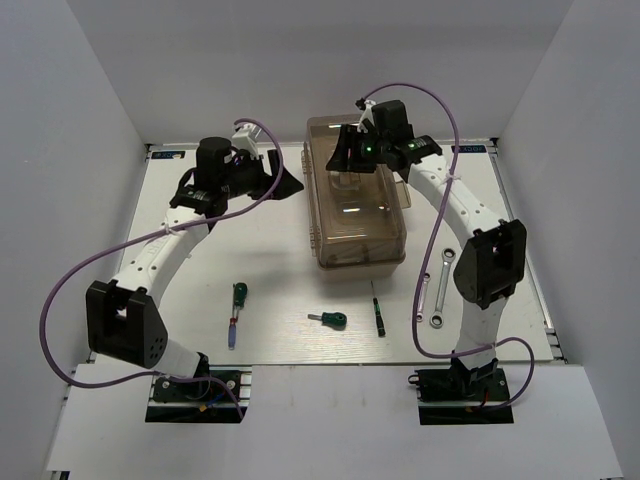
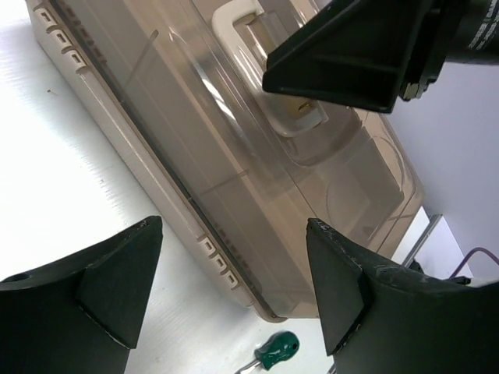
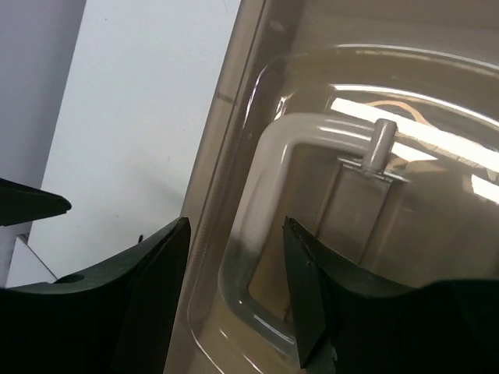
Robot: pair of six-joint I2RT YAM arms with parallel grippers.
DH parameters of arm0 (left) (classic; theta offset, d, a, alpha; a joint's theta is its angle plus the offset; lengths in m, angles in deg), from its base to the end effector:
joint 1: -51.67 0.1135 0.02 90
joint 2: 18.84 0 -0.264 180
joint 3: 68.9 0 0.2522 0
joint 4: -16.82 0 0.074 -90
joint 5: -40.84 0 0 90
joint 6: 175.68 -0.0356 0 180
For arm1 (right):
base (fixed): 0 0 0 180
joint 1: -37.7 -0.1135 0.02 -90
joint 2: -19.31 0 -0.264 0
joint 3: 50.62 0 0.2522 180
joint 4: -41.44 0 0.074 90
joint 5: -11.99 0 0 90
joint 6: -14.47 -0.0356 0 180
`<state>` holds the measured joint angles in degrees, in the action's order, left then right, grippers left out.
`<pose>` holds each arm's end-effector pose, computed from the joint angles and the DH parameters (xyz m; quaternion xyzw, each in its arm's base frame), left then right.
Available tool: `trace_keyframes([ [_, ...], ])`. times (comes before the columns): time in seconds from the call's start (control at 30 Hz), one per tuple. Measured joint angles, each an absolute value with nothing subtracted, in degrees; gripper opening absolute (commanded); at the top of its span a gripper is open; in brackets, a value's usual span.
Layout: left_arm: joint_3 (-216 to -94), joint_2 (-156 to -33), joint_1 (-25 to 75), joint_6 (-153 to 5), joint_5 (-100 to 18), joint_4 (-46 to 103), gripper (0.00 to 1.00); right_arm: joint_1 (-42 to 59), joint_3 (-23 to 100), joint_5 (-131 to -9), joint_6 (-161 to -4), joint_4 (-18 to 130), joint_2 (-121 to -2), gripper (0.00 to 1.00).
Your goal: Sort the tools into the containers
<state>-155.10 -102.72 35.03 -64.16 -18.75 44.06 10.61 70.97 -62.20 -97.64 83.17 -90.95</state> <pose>0.3195 -0.1143 0.3421 0.1063 0.8188 -0.3786 0.4183 0.3981 0.2145 0.3559 -0.1056 0.8557 0.3134 0.3979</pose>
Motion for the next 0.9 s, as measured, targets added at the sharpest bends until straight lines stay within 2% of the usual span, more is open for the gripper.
trace_keyframes([
  [0.53,-154.73,-102.15,35.03,-63.03,-22.6,44.06,0.82,8.3,65.79,-64.8,-97.35,86.71,-86.4,0.55],
  [0.63,-155.96,-102.43,35.03,-62.44,-23.36,44.06,0.82,8.32,65.77,-64.38,-97.4,86.66,-86.4,0.54],
  [0.7,-157.33,-102.93,35.03,-62.11,-23.8,43.97,0.81,8.34,65.77,-63.64,-97.46,86.66,-86.44,0.49],
  [0.9,-161.07,-105.16,35.03,-61.13,-24.56,43.75,0.81,9.02,65.79,-60.56,-97.66,86.38,-86.99,0.48],
])
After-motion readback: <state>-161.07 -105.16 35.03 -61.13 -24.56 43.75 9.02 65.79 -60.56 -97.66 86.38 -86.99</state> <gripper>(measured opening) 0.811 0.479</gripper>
